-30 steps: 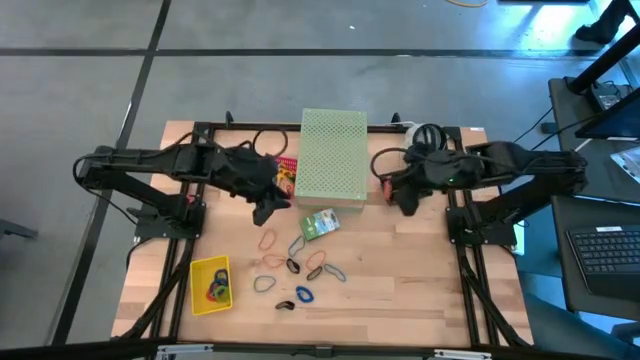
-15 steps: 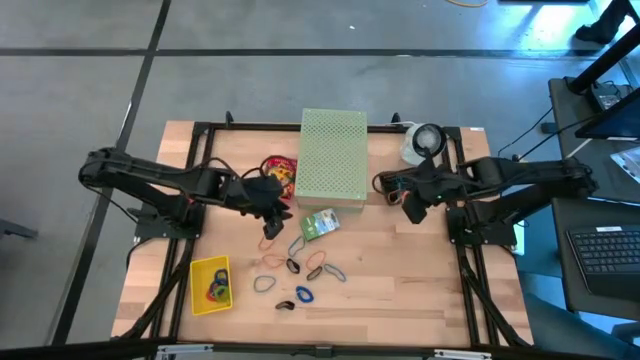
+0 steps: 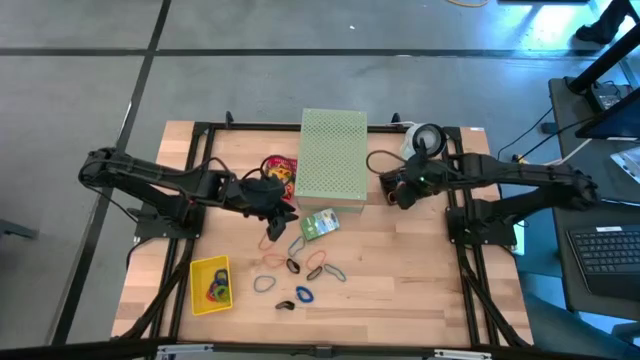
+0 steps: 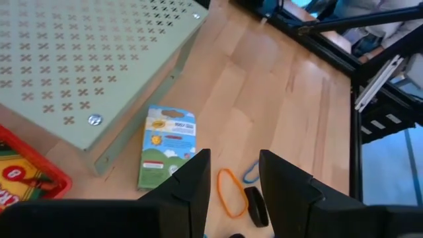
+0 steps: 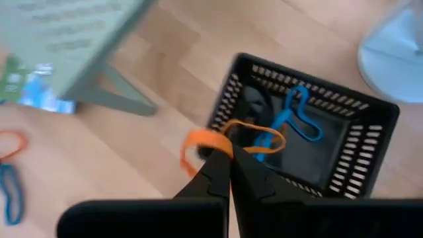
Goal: Pick & Place Office Desk Supplies
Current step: Put the orange rubber band into the black bin, then put the crayola box into the orange bin
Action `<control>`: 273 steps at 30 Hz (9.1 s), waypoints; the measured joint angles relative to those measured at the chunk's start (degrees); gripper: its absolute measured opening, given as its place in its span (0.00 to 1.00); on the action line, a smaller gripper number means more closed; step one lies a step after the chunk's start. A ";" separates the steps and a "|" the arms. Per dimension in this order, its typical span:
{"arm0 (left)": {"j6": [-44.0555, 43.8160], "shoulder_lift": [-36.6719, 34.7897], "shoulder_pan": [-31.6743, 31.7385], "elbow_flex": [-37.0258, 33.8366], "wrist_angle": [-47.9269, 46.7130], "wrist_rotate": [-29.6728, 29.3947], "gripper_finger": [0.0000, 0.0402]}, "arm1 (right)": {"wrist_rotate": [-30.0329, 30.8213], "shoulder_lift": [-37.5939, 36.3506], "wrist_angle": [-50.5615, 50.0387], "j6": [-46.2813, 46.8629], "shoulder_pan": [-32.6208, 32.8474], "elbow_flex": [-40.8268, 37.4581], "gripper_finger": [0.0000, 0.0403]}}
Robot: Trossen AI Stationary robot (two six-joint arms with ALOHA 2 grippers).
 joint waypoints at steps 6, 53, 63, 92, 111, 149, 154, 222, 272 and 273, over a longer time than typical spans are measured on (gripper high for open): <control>-0.07 0.00 -0.84 0.00 1.31 -0.65 0.31 | -4.29 0.04 4.26 -2.50 -6.14 -4.93 0.00; -3.65 0.00 -1.78 0.00 1.38 -2.62 0.31 | -5.99 12.21 13.90 -14.69 -13.57 -10.79 0.09; -3.93 0.00 -1.78 0.01 1.35 -2.34 0.31 | -7.20 12.04 13.43 -14.07 -13.59 -10.79 0.39; -3.37 0.00 -1.78 0.00 1.23 -1.12 0.31 | -6.62 5.00 7.04 -11.48 -14.55 -10.70 0.27; -3.35 0.00 -1.78 0.00 1.22 0.54 0.31 | -16.43 5.51 9.21 -6.88 -19.38 -10.70 0.25; -1.46 0.00 -2.46 0.00 1.09 4.56 0.31 | -27.96 1.95 13.37 -2.21 -19.74 -10.72 0.25; -0.58 0.00 -2.96 0.00 -1.22 4.16 0.31 | -28.40 -4.69 13.56 1.29 -16.52 -9.67 0.25; 22.05 15.90 -3.14 0.02 -4.10 -2.38 0.31 | 30.59 40.91 67.95 71.17 31.70 -7.23 0.35; 25.07 29.92 1.06 0.07 10.56 4.34 0.31 | 23.28 48.93 71.99 74.37 26.37 -3.75 0.35; 25.07 30.05 1.06 0.04 10.30 4.37 0.31 | 23.50 48.93 71.92 74.38 26.39 -3.75 0.35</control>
